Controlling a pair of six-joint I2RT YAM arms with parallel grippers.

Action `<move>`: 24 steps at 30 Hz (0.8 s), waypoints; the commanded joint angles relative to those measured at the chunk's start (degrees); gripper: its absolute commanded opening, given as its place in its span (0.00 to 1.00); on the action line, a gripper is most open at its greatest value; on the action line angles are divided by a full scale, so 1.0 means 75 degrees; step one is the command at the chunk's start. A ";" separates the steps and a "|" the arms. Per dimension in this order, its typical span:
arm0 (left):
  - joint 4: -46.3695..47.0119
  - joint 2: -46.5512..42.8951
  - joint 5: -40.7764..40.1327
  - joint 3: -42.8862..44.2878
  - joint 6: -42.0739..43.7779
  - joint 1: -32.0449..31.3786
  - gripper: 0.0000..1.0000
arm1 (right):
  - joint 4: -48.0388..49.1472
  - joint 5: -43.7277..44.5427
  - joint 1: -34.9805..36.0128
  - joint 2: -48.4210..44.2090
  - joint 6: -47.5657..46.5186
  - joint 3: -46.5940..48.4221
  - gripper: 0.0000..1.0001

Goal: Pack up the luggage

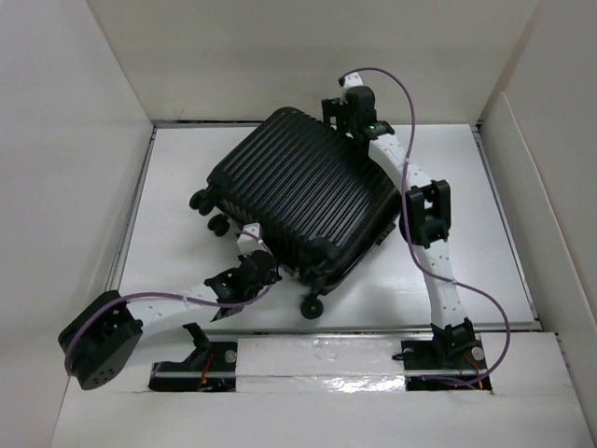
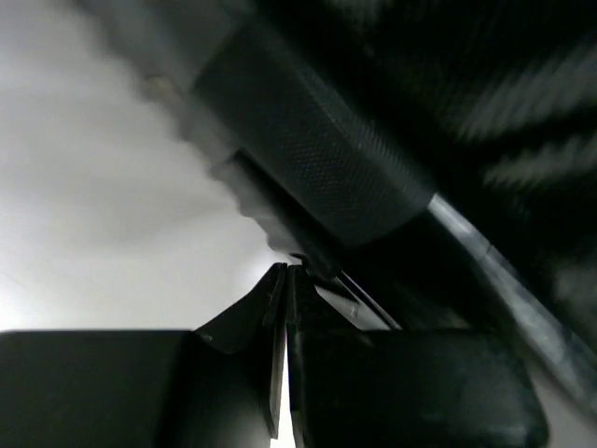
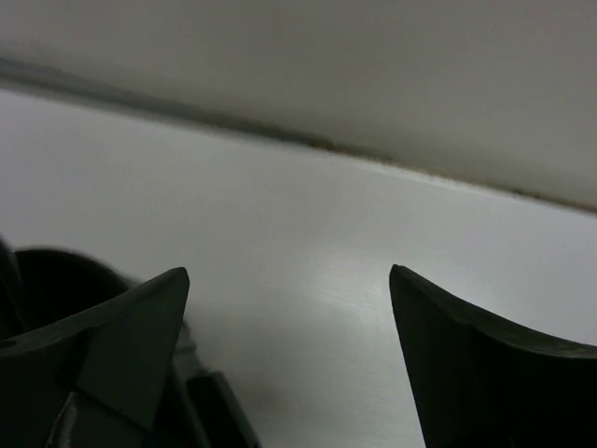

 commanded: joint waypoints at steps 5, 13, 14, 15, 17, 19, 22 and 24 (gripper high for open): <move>-0.0401 -0.0407 -0.0595 0.0894 -0.0250 -0.1204 0.47 | -0.0599 -0.1466 0.1401 -0.0257 0.0376 0.1776 1.00; -0.2781 -0.2634 -0.1919 0.1713 -0.0038 -0.1204 0.80 | 0.1596 -0.2311 0.0391 -0.3374 0.0965 -0.1658 1.00; -0.3014 -0.3077 -0.1978 0.1772 0.0009 -0.1204 0.77 | 0.1761 -0.2253 0.0321 -0.4085 0.0953 -0.2450 1.00; -0.3121 -0.3256 -0.2048 0.1831 0.0021 -0.1204 0.73 | 0.1949 -0.2125 0.0251 -0.4463 0.0941 -0.2911 1.00; -0.3251 -0.3631 -0.2061 0.2053 0.0126 -0.1204 0.59 | 0.2696 -0.1926 0.0133 -0.5678 0.0964 -0.3929 0.96; -0.3310 -0.3738 -0.2154 0.2345 0.0173 -0.1204 0.40 | 0.3086 -0.1387 -0.0042 -0.6514 0.1058 -0.5523 0.63; -0.2633 -0.3692 -0.2493 0.2650 0.0628 -0.1088 0.31 | 0.3753 -0.0474 -0.0113 -0.8248 0.1419 -0.7726 0.02; -0.1591 -0.3388 -0.2541 0.2838 0.0969 -0.0667 0.31 | 0.4070 0.0367 -0.0113 -0.9568 0.1736 -0.8956 0.00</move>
